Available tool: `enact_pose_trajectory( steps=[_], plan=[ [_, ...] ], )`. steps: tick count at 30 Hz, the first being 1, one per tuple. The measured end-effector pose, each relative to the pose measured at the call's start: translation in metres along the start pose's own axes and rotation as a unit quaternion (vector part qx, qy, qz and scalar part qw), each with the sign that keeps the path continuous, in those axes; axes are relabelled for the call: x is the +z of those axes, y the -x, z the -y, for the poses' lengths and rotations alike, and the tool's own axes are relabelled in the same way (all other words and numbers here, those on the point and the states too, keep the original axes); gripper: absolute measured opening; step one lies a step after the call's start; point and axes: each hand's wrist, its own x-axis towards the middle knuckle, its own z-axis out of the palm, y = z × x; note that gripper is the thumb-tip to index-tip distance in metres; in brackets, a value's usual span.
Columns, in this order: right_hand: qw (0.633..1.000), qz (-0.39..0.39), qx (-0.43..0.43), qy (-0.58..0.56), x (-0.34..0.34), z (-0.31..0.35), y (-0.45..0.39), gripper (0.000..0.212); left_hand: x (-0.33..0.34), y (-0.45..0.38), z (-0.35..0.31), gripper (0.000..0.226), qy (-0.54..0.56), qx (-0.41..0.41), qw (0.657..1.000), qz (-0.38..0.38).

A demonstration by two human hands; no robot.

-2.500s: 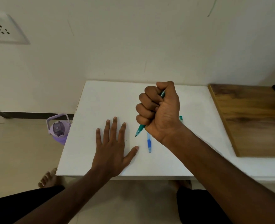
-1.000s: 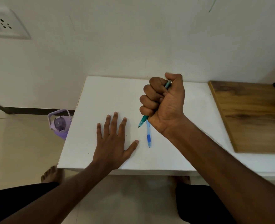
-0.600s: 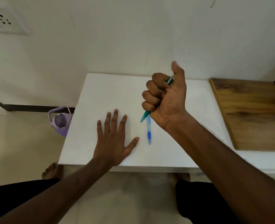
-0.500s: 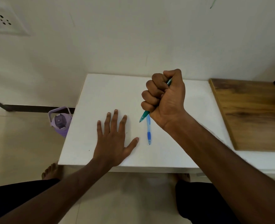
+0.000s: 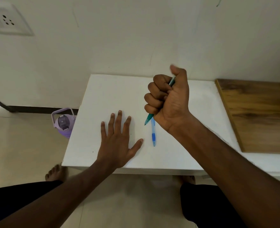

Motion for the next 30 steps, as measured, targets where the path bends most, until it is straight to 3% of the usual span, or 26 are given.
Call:
enact_pose_trajectory(
  steps=[30],
  plan=[
    [0.999,-0.014,0.049,0.008,-0.001,-0.01,-0.001,0.059,0.013,-0.004,0.007,0.104,-0.005,0.039,0.999,-0.014]
  ],
)
